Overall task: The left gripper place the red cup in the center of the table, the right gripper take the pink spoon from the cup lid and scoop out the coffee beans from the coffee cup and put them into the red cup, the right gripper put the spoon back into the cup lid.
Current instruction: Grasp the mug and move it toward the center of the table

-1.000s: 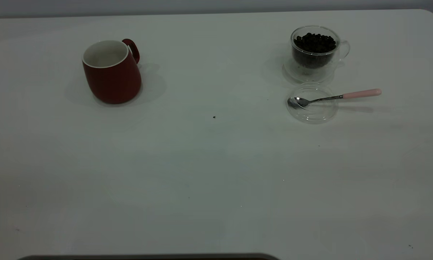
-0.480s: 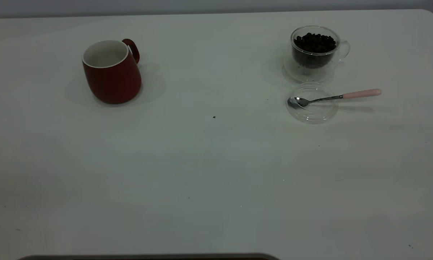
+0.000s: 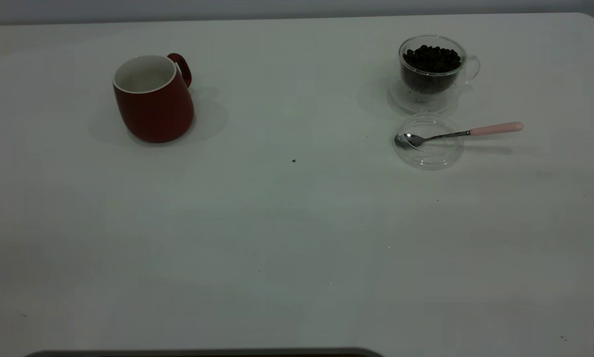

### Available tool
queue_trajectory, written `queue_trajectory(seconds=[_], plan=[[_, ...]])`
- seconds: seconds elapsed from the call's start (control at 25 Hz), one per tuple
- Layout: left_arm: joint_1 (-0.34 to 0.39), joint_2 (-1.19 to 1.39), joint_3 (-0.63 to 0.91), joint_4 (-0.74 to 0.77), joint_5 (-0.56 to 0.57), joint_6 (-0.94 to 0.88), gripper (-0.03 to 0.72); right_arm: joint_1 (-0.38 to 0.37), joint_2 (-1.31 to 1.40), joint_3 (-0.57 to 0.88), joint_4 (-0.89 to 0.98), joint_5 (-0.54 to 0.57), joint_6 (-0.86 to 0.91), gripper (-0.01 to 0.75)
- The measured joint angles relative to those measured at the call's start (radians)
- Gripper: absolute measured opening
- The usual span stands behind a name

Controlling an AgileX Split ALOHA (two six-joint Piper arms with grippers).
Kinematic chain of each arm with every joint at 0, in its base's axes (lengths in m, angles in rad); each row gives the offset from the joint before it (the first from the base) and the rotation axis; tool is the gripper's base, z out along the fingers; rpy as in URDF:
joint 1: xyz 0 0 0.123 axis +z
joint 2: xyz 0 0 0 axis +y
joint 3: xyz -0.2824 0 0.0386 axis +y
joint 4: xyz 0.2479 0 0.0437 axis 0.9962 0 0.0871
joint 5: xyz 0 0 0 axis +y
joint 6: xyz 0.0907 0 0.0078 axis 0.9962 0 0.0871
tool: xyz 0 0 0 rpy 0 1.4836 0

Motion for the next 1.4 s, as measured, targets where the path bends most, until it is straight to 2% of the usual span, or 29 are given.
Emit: queue_trajectory(seconds=[0.24, 0.44, 0.76, 0.96, 1.24, 1.4], plan=[[0.000, 0.020, -0.004, -0.004, 0.008, -0.097, 0.587, 0.000, 0.000, 0.000, 0.000, 0.000, 0.000, 0.382], [0.000, 0.165, -0.036, 0.032, -0.010, -0.173, 0.587, 0.000, 0.000, 0.000, 0.000, 0.000, 0.000, 0.382], [0.000, 0.592, -0.129, 0.045, -0.237, -0.150, 0.587, 0.000, 0.000, 0.000, 0.000, 0.001, 0.000, 0.382], [0.000, 0.821, -0.224, 0.013, -0.339, -0.095, 0.587, 0.000, 0.000, 0.000, 0.000, 0.001, 0.000, 0.382], [0.000, 1.107, -0.274, 0.055, -0.503, -0.086, 0.587, 0.000, 0.000, 0.000, 0.000, 0.002, 0.000, 0.382], [0.017, 1.282, -0.317, 0.091, -0.532, -0.110, 0.587, 0.000, 0.000, 0.000, 0.000, 0.002, 0.000, 0.382]])
